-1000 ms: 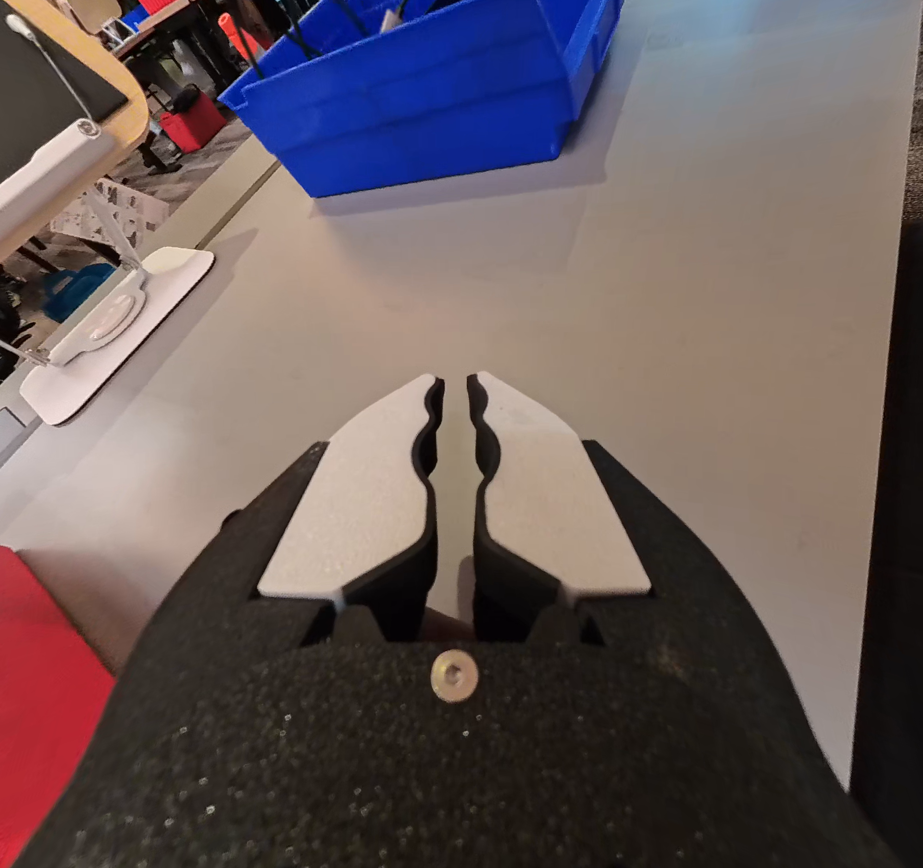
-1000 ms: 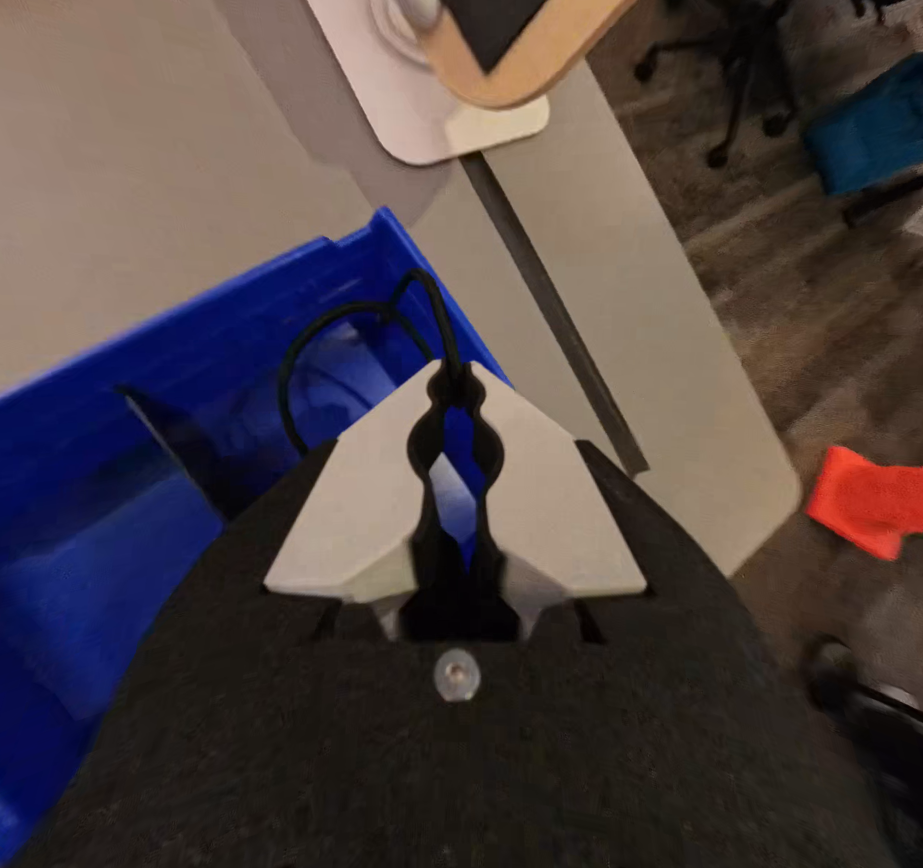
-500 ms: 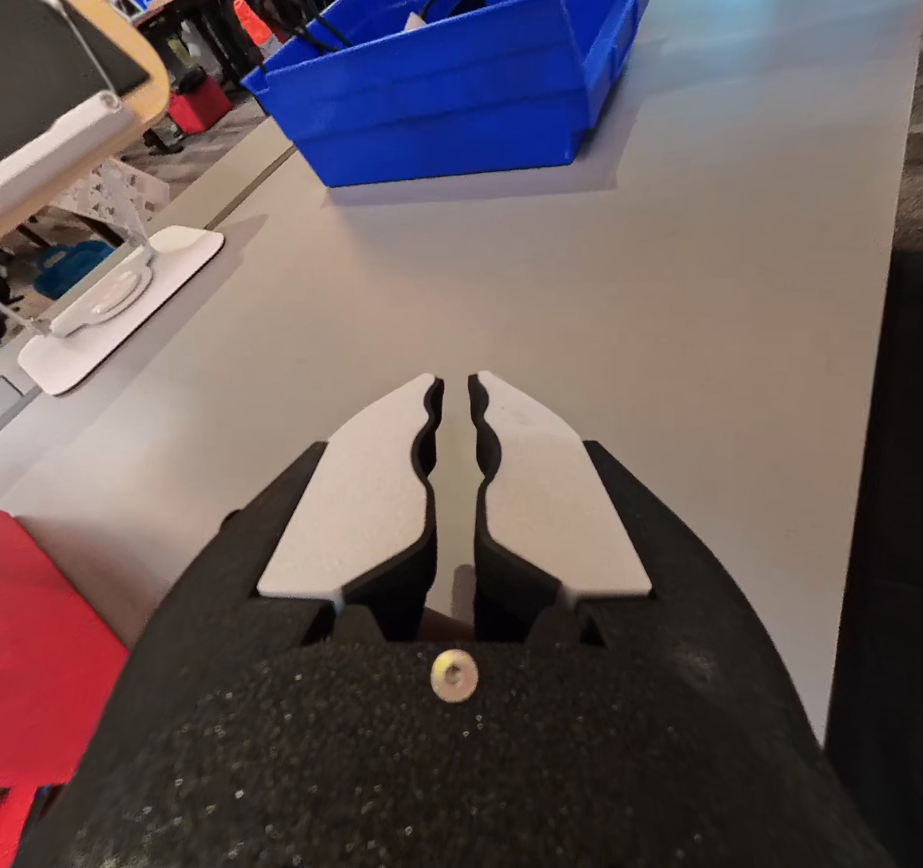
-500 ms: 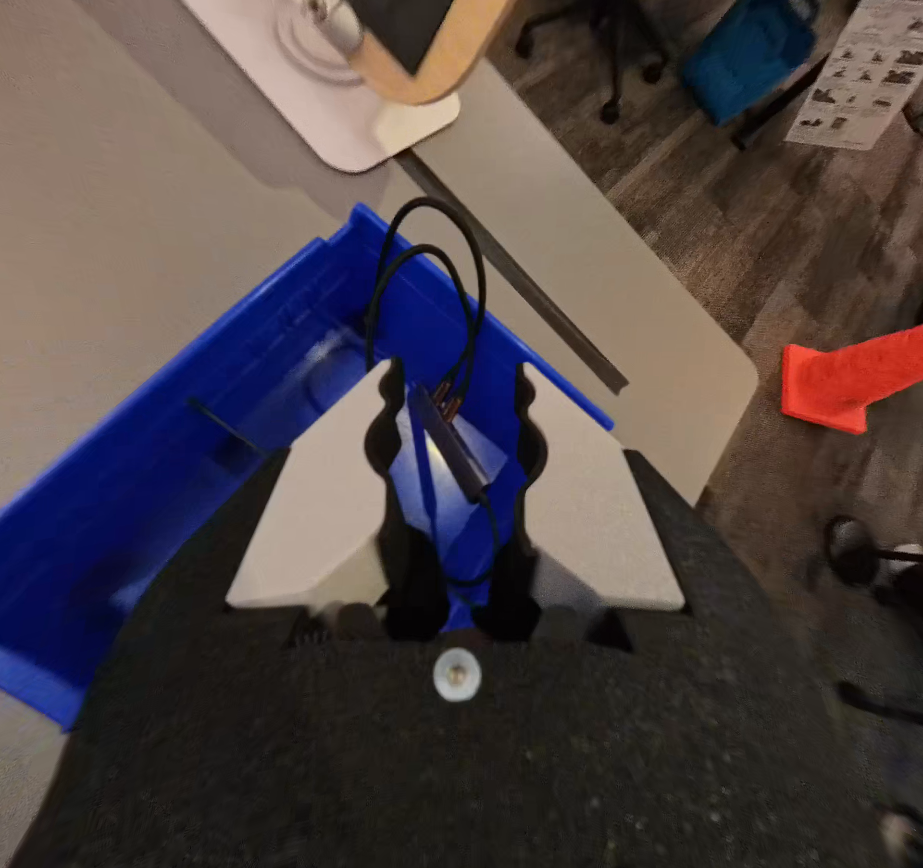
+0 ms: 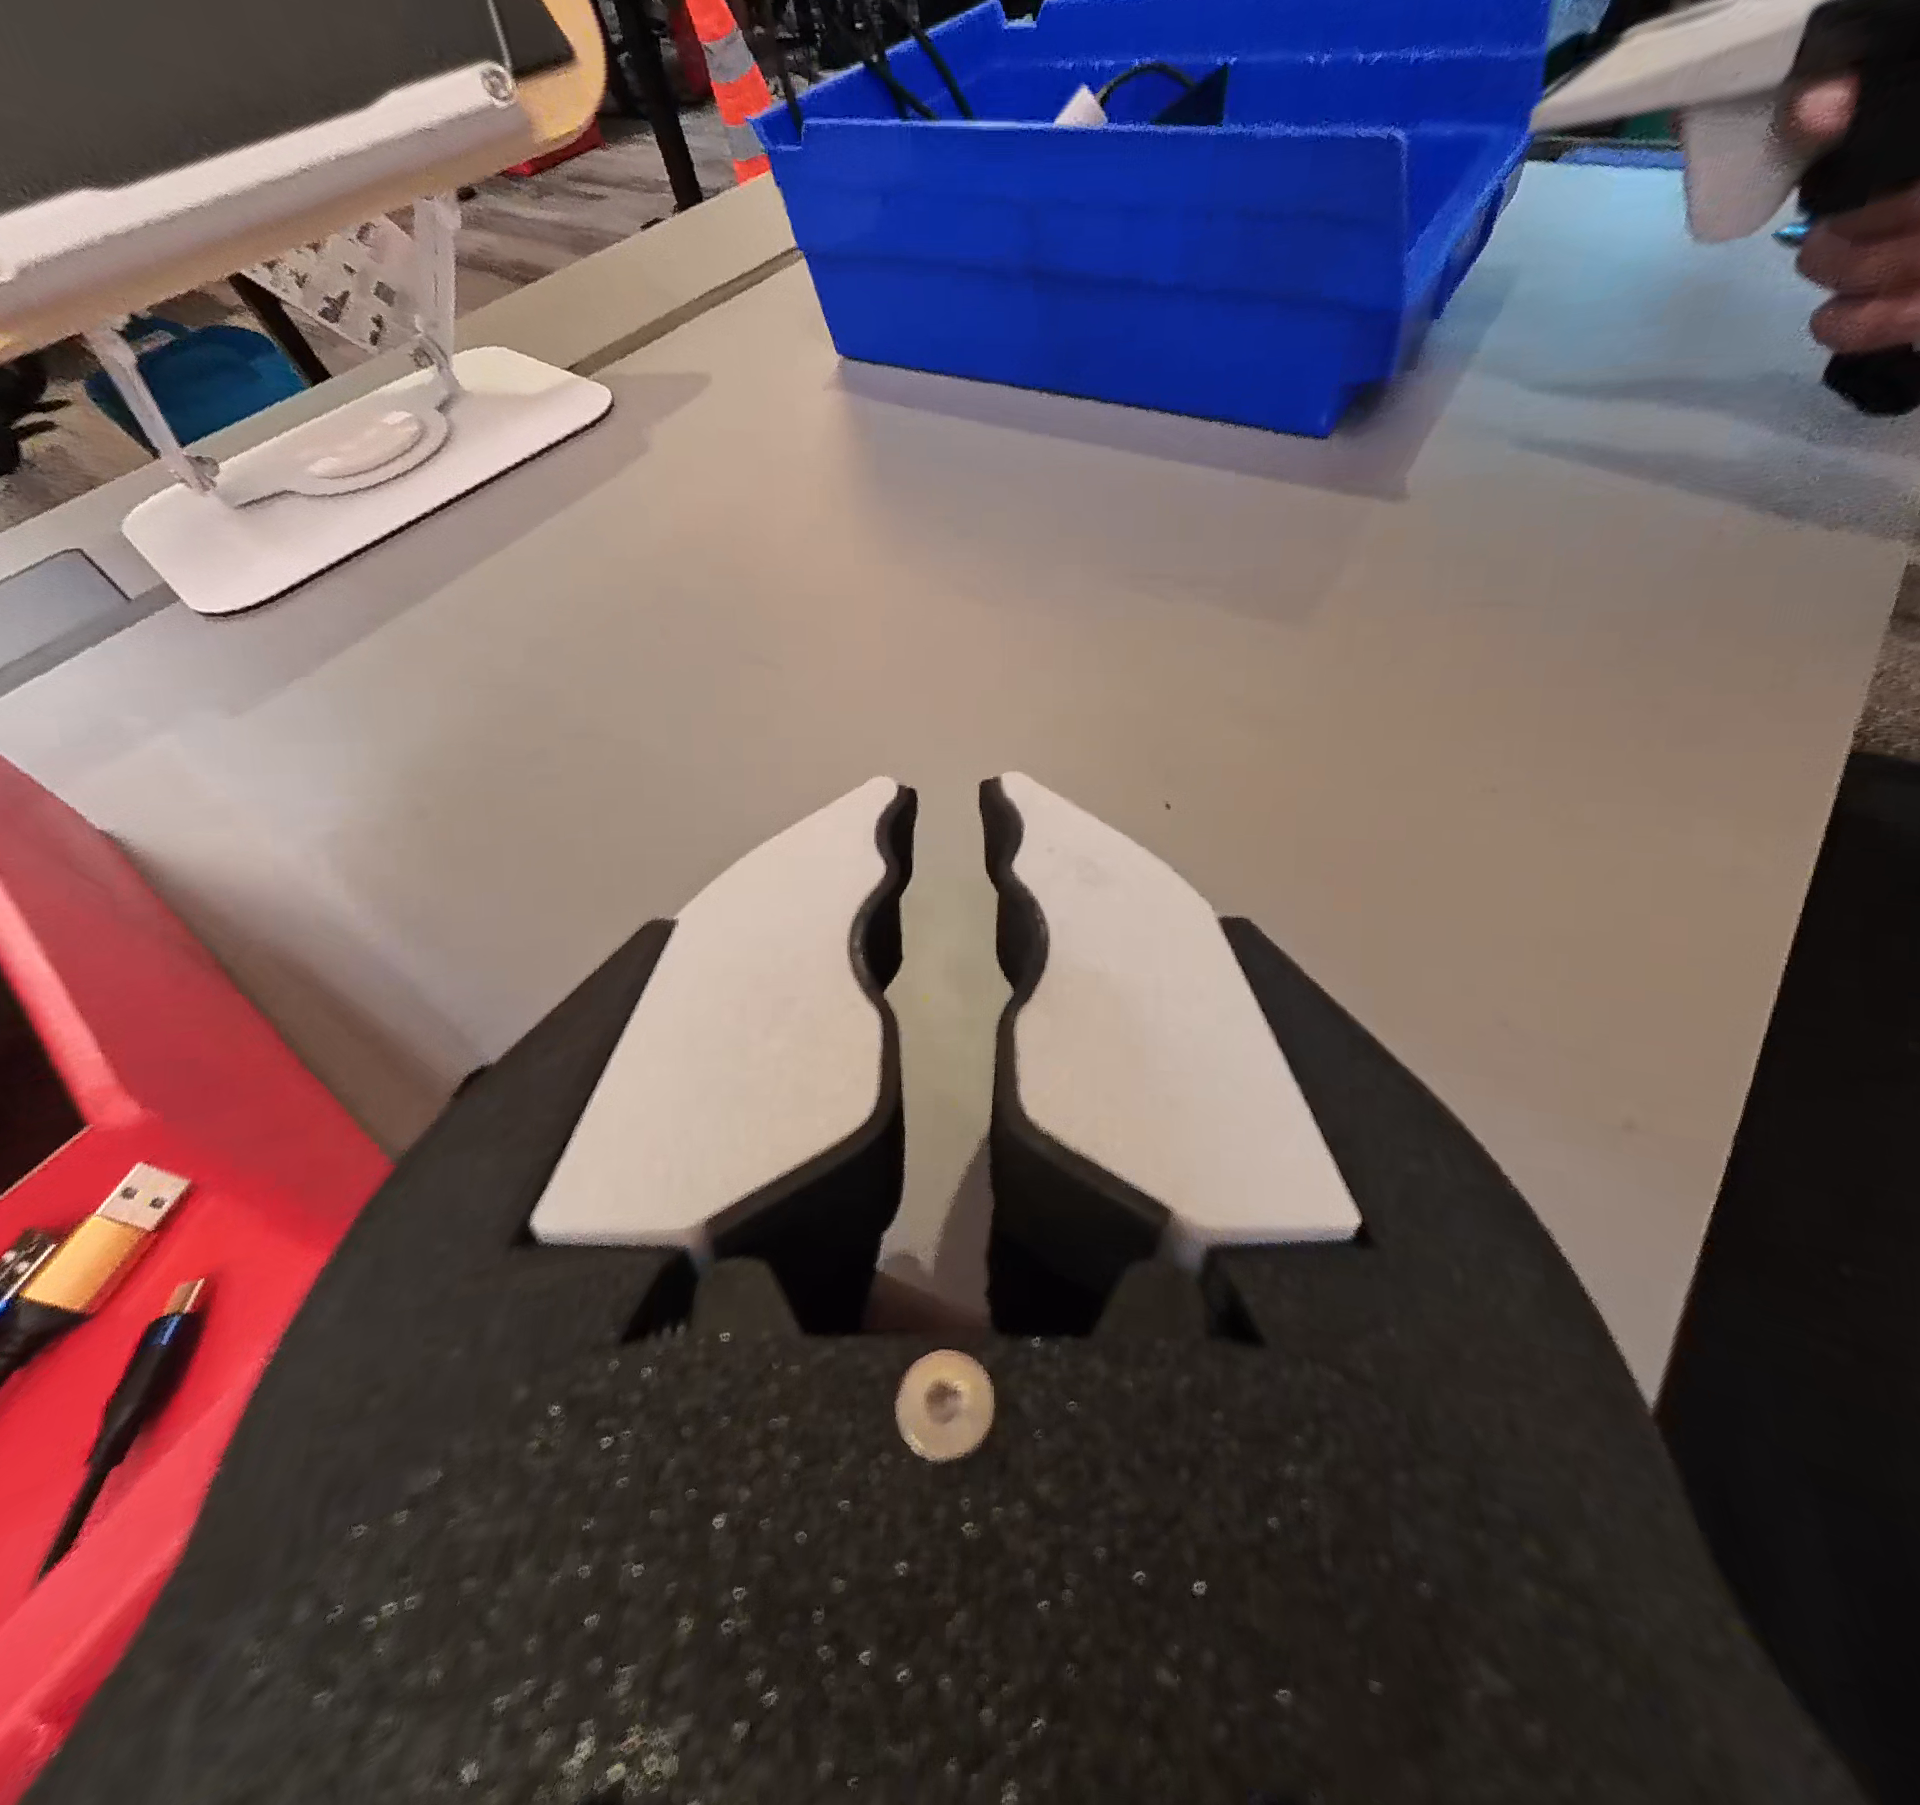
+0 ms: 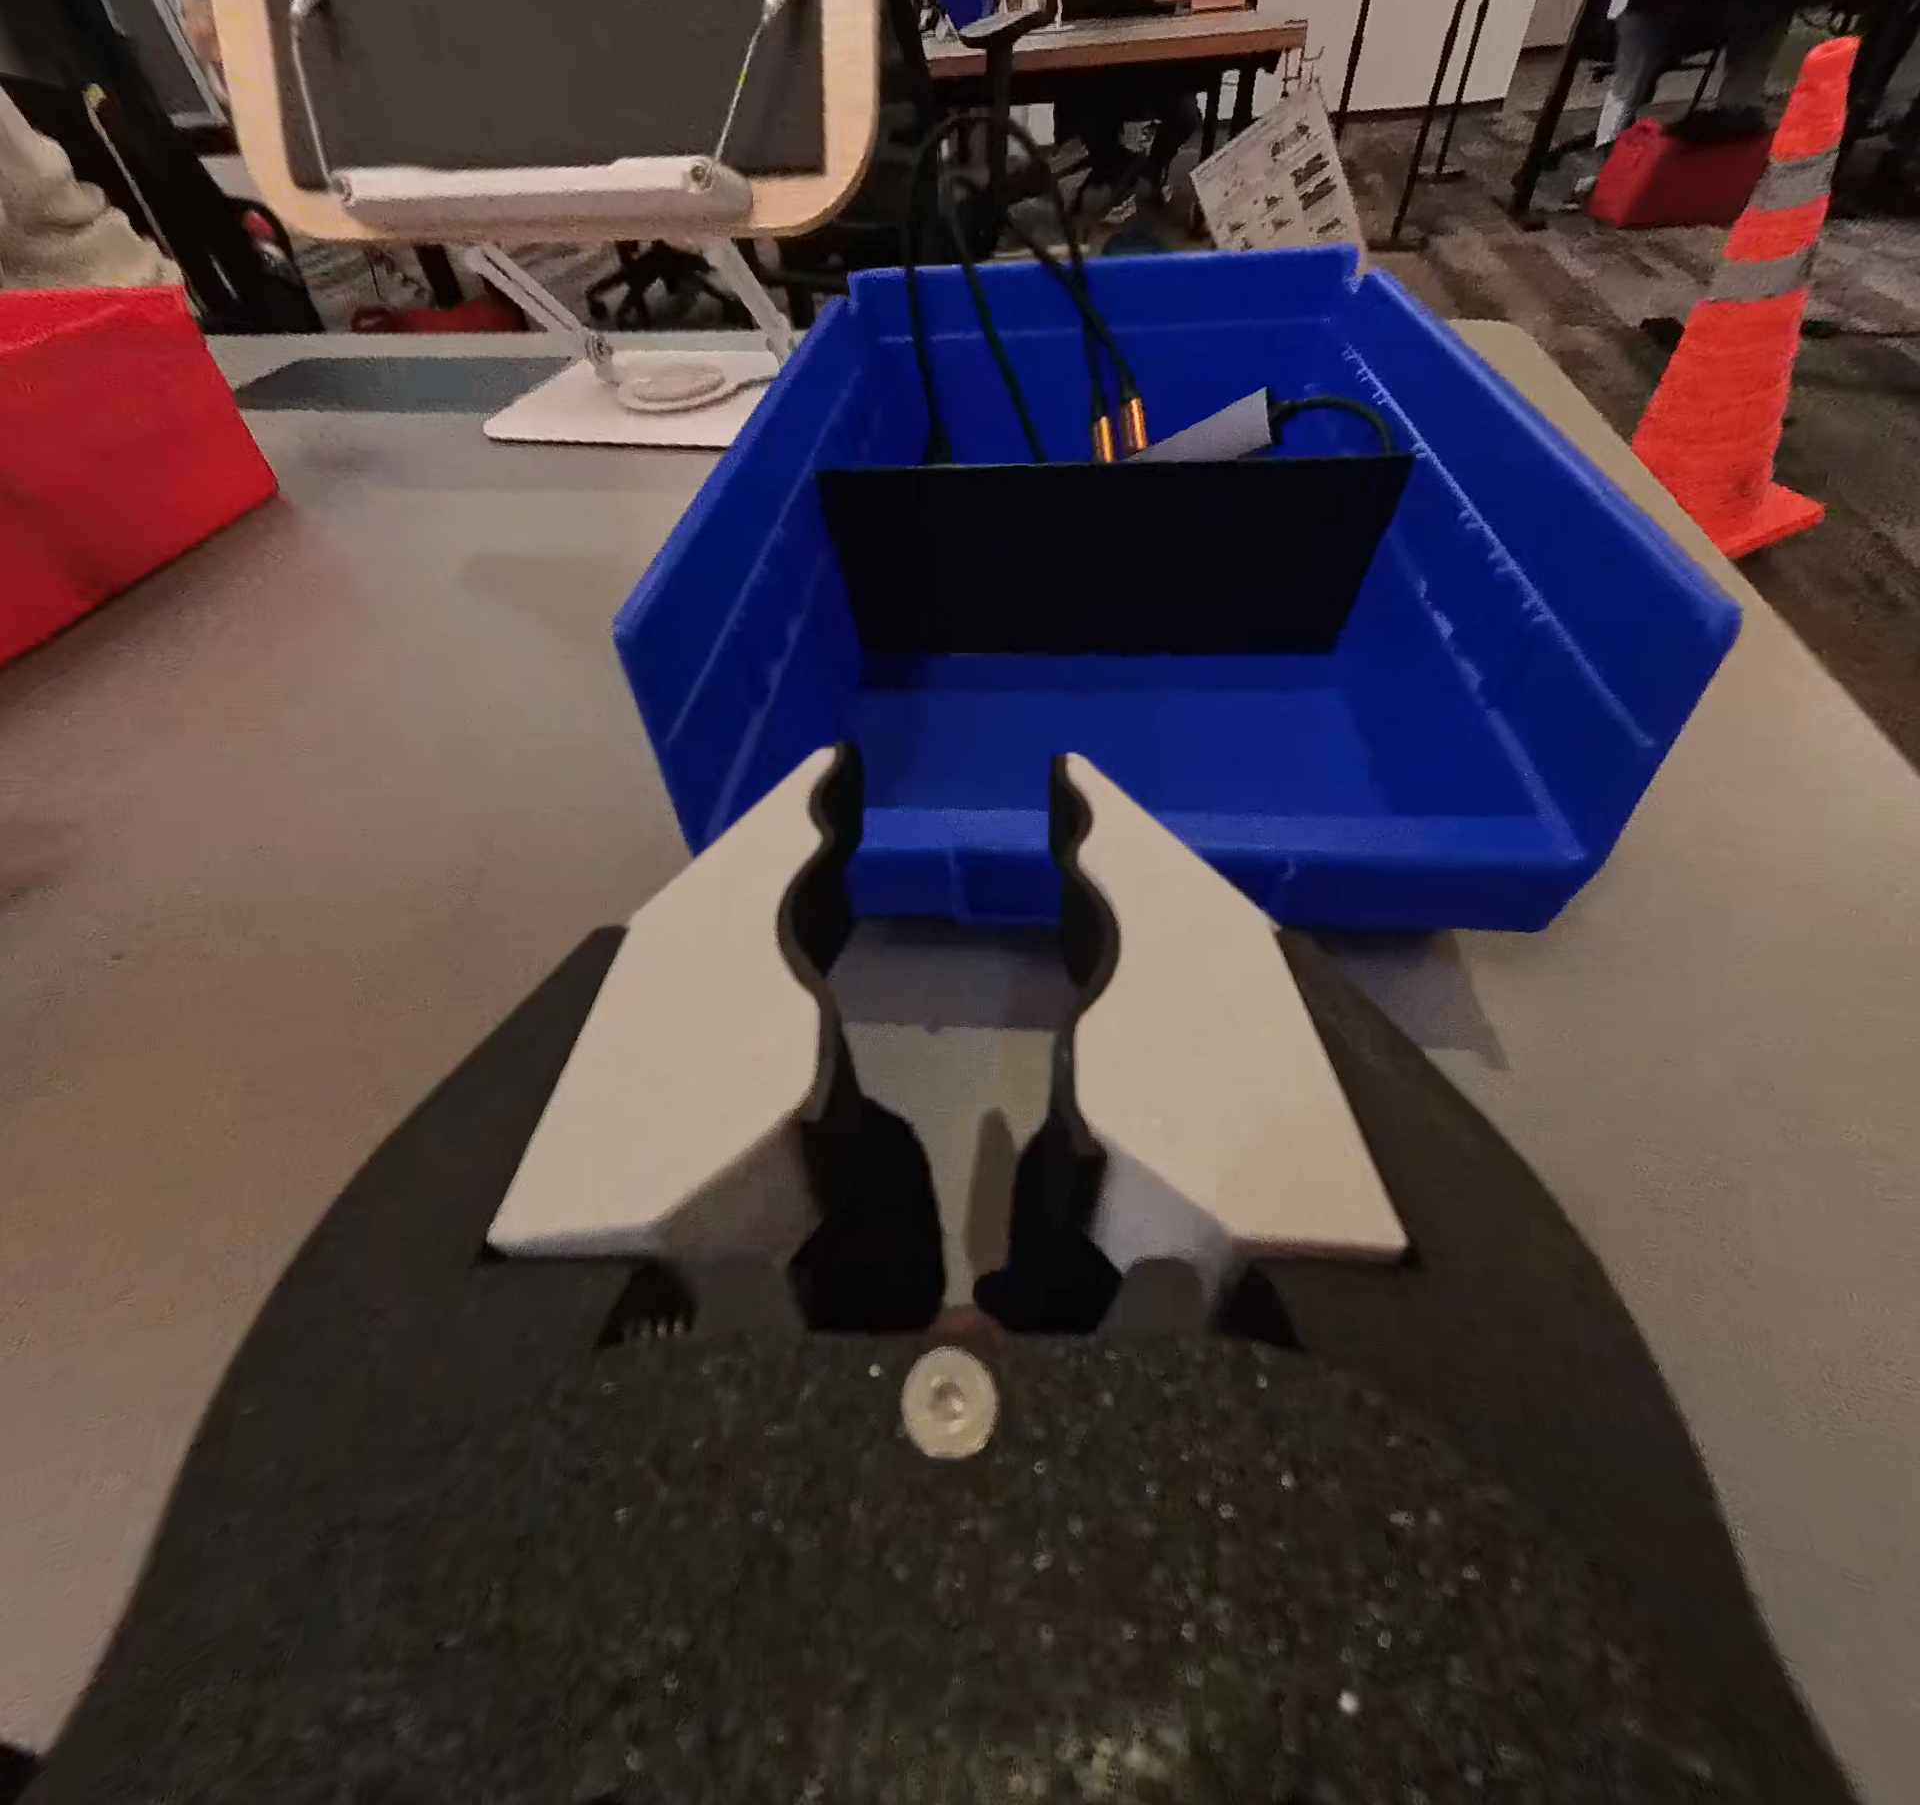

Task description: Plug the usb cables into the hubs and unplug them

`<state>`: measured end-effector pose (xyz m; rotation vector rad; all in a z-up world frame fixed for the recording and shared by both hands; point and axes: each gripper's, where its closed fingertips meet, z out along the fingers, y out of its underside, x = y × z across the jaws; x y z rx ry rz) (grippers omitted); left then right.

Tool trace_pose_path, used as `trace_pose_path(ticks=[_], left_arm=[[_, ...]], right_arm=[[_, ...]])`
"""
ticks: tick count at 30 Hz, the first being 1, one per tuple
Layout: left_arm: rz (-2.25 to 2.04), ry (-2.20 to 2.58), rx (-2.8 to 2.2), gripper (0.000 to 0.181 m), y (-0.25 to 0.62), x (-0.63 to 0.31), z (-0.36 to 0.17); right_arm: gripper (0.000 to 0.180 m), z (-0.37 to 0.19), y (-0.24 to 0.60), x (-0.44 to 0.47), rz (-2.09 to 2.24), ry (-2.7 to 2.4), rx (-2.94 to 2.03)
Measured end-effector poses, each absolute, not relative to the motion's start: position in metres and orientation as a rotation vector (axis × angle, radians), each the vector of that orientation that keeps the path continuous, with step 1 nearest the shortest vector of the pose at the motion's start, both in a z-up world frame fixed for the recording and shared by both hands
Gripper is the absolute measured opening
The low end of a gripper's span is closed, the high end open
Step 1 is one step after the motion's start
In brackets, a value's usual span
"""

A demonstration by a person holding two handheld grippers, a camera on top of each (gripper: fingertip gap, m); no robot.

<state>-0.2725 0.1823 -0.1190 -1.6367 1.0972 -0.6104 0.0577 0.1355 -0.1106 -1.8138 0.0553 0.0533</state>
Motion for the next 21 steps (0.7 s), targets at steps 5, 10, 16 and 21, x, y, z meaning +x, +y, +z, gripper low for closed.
trace_pose_path(ticks=[5, 10, 16, 21], left_arm=[[-0.703, 1.110, -1.673, 0.013, 0.179, -0.271, -0.111], [-0.805, 1.256, -1.674, 0.017, 0.173, -0.305, -0.071], [-0.352, 1.351, -1.850, 0.024, 0.248, -0.398, -0.053], [-0.004, 1.669, -2.079, 0.023, 0.298, -0.446, -0.119]], right_arm=[[0.032, -0.115, 0.146, 0.052, 0.084, 0.002, -1.834], [0.030, -0.117, 0.149, 0.044, 0.102, -0.036, -1.838], [0.029, -0.115, 0.150, 0.040, 0.105, -0.082, -1.821], [0.029, -0.118, 0.149, 0.038, 0.159, -0.063, -1.833]])
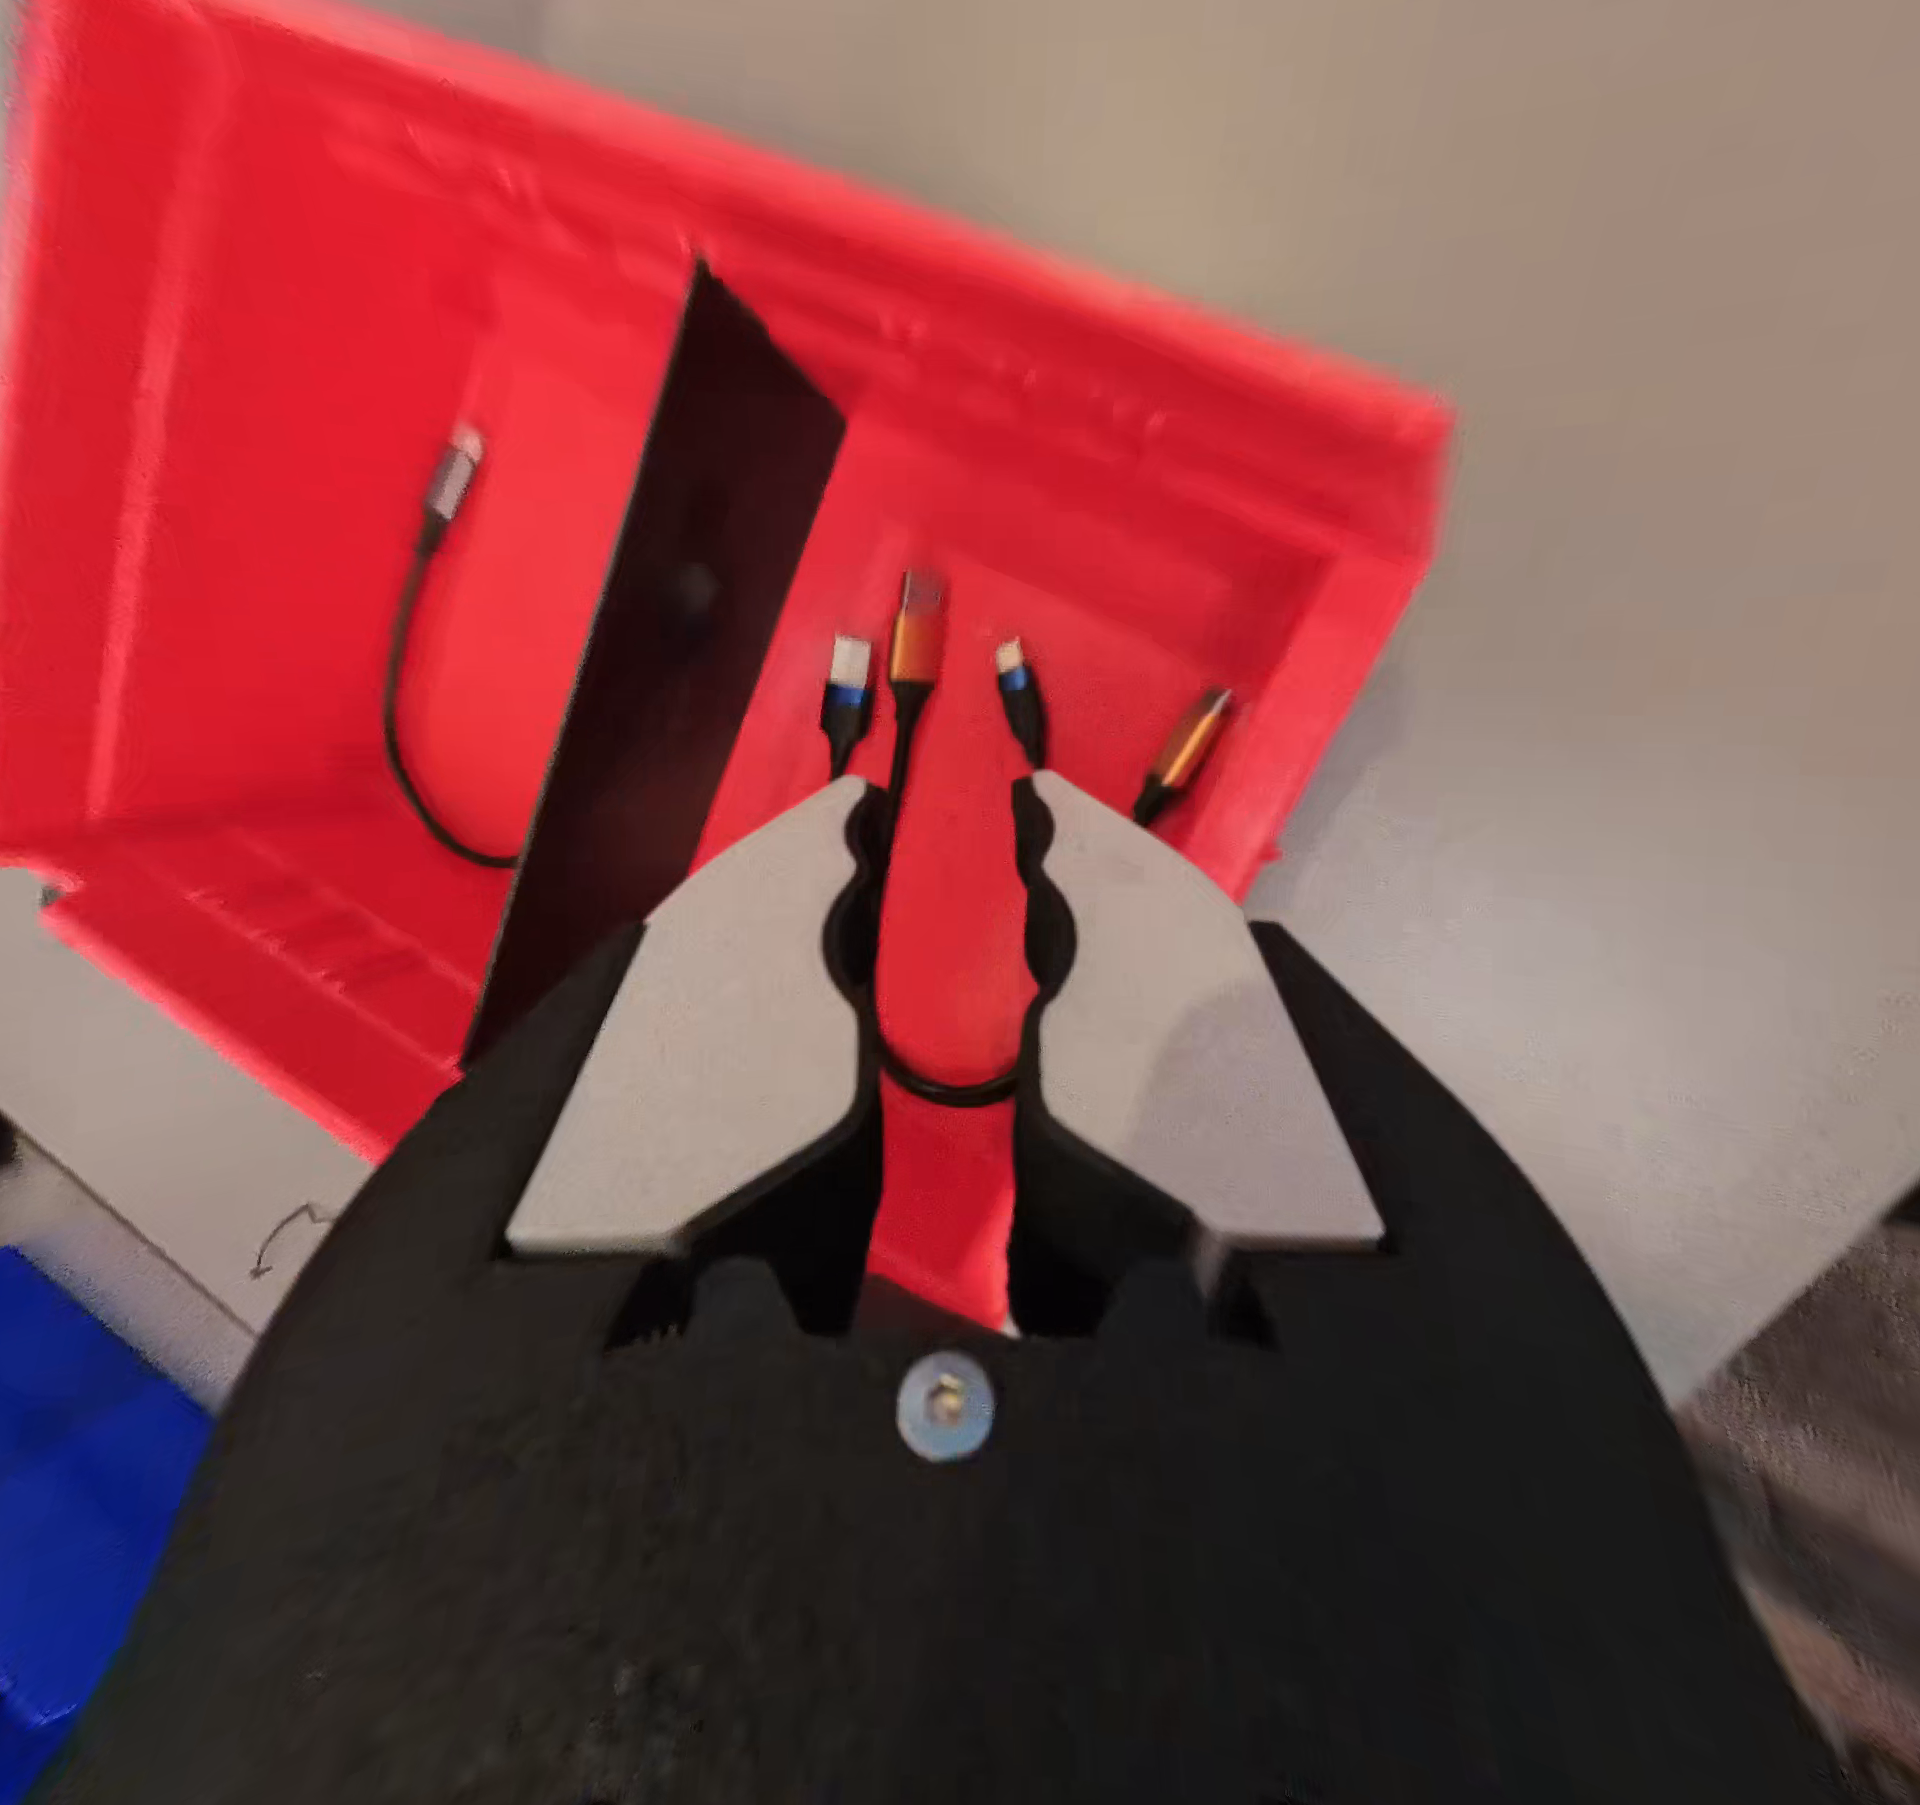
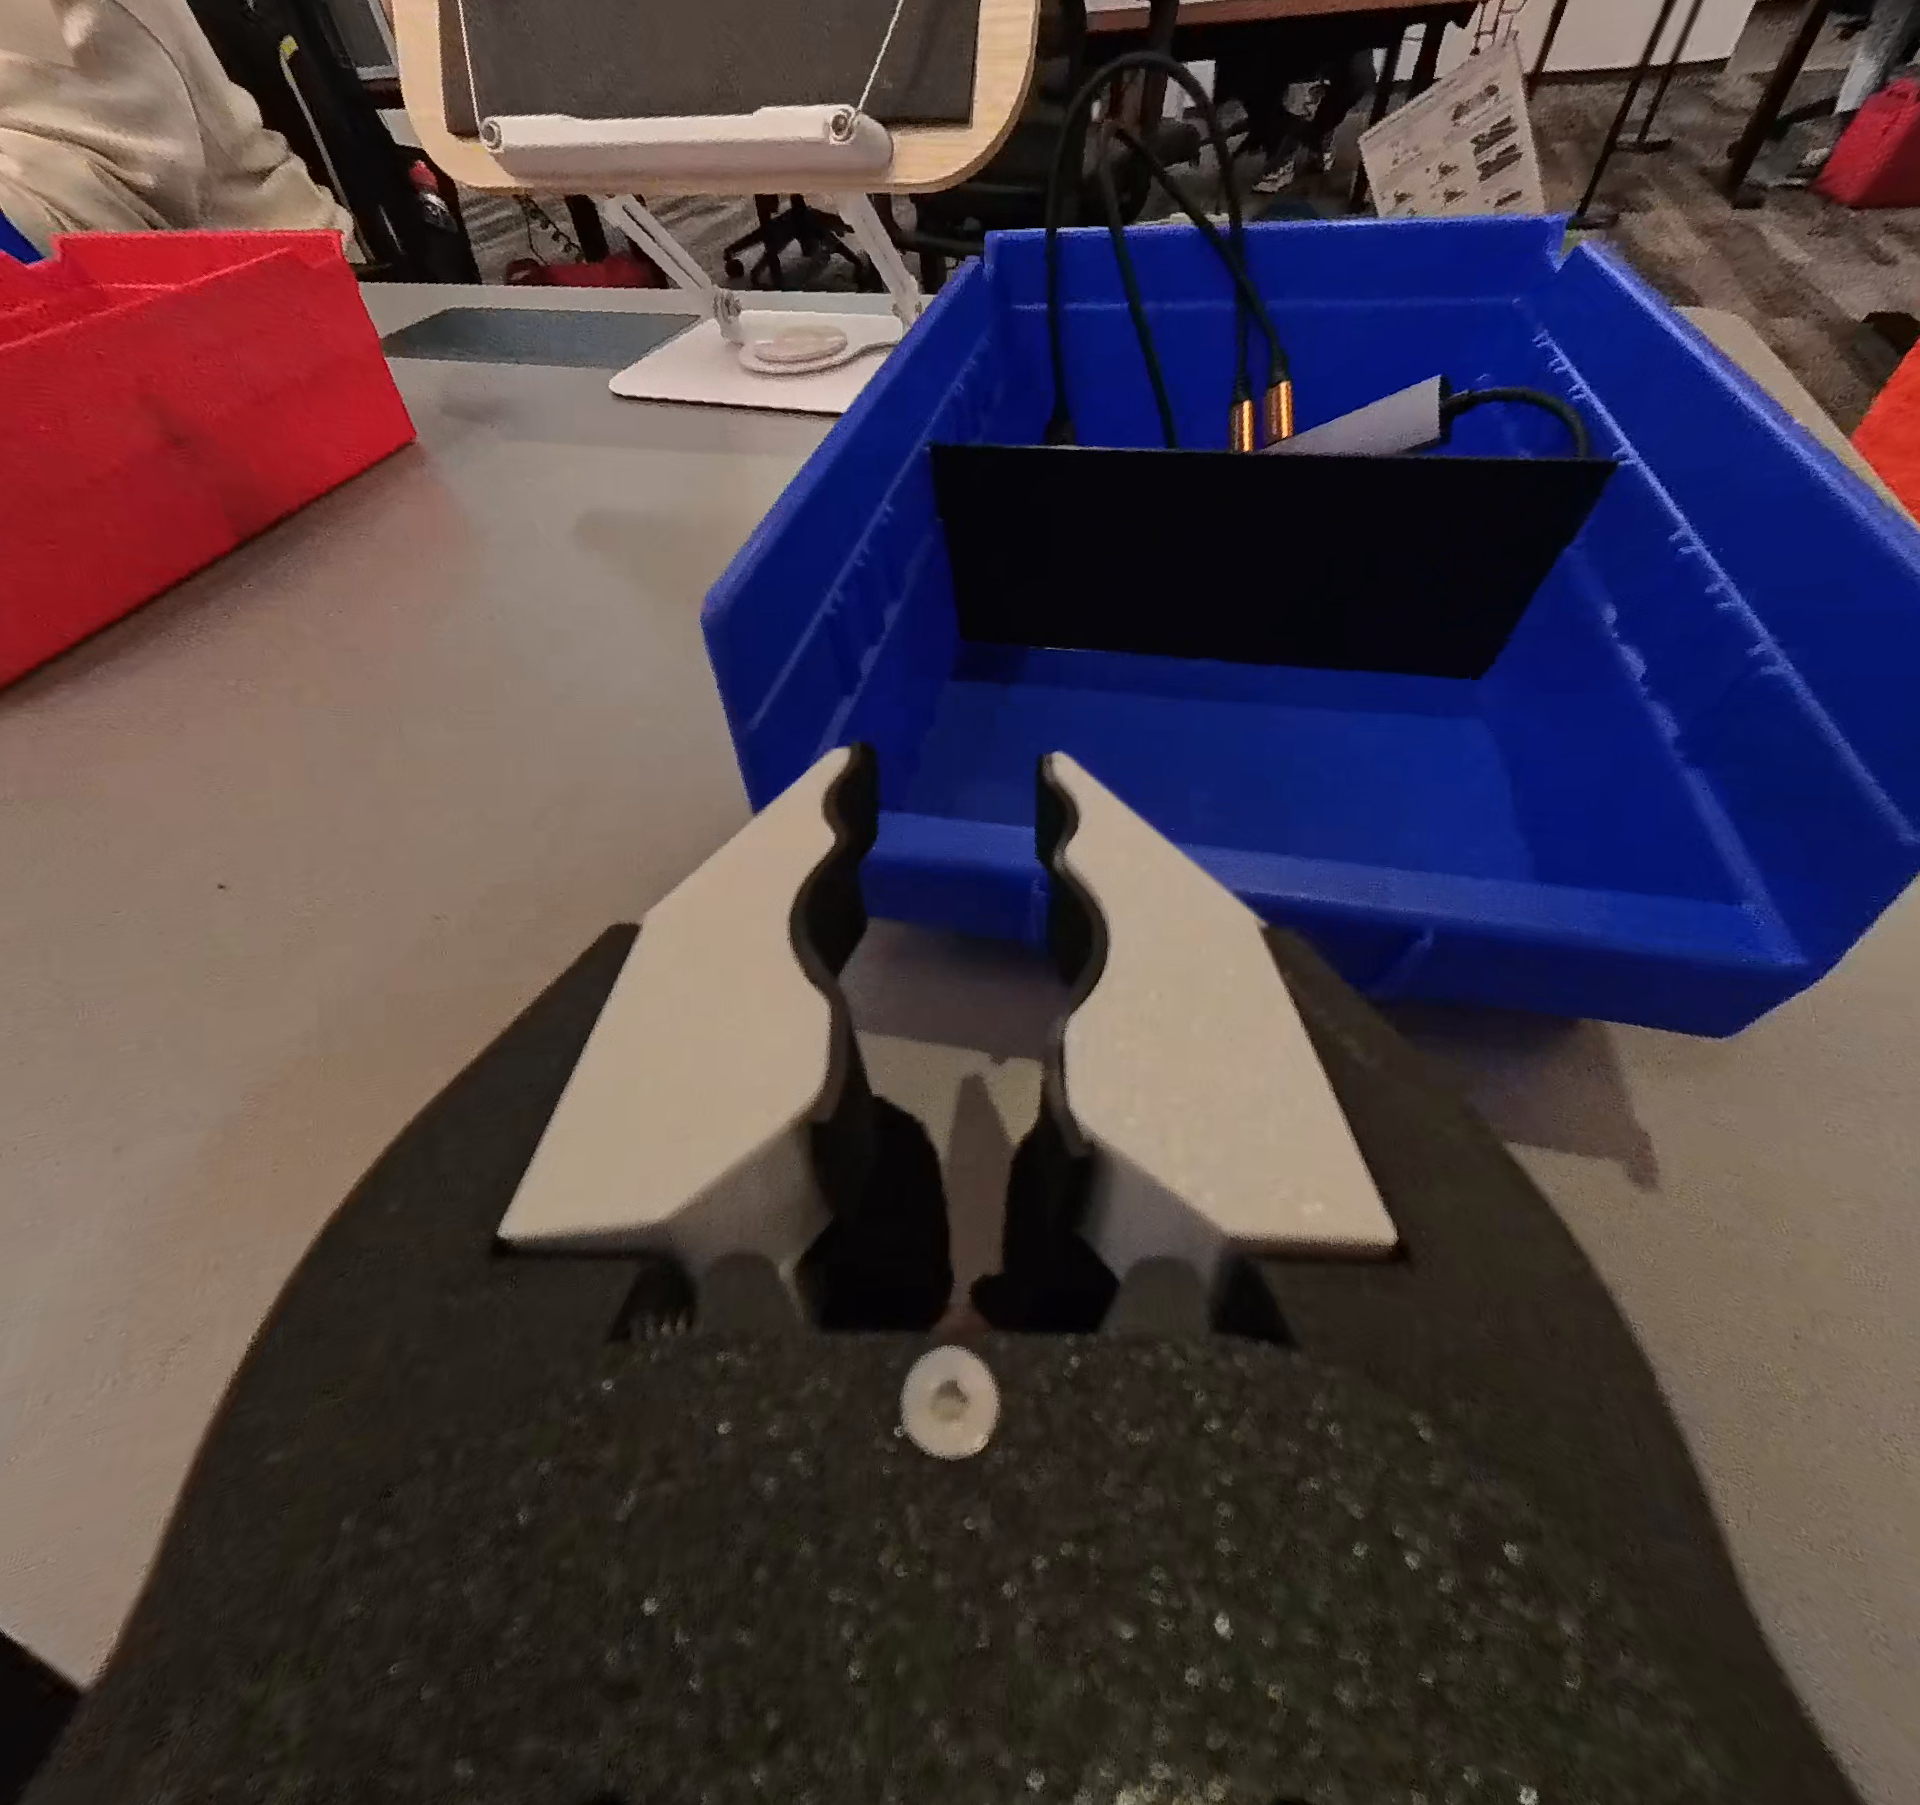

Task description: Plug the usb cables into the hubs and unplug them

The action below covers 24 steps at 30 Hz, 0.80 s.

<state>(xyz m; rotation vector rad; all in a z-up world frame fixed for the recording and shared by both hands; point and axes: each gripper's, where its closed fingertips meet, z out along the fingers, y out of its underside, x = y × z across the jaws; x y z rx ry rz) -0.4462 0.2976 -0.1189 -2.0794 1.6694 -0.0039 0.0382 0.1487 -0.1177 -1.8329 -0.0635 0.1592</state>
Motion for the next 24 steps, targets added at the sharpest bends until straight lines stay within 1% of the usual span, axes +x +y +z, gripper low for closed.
trace_pose_path(ticks=[3, 6, 9, 10, 11, 12, 15, 18, 24], left_arm=[[0.029, 1.770, -2.164, 0.025, 0.317, -0.453, -0.159], [0.026, 1.795, -2.188, 0.025, 0.331, -0.449, -0.179], [0.009, 1.853, -2.180, 0.024, 0.331, -0.442, -0.193], [-0.009, 1.881, -2.171, 0.021, 0.327, -0.440, -0.196], [-0.024, 1.893, -2.155, 0.011, 0.326, -0.437, -0.196], [-0.004, 1.897, -2.150, 0.008, 0.326, -0.437, -0.196], [0.140, 1.862, -2.066, 0.007, 0.339, -0.443, -0.189], [0.158, 1.686, -1.961, 0.007, 0.349, -0.443, -0.152], [0.077, 1.139, -1.657, 0.007, 0.364, -0.459, 0.000]], right_arm=[[0.029, -0.118, 0.148, 0.038, 0.181, -0.052, -1.837], [0.029, -0.117, 0.148, 0.040, 0.181, -0.042, -1.834], [0.029, -0.119, 0.148, 0.041, 0.175, -0.045, -1.841], [0.029, -0.120, 0.148, 0.040, 0.173, -0.048, -1.845], [0.029, -0.121, 0.147, 0.040, 0.171, -0.049, -1.849], [0.029, -0.121, 0.147, 0.040, 0.169, -0.050, -1.852], [0.029, -0.122, 0.147, 0.038, 0.170, -0.056, -1.857], [0.028, -0.121, 0.147, 0.035, 0.163, -0.064, -1.855], [0.028, -0.118, 0.145, 0.031, 0.177, -0.069, -1.846]])
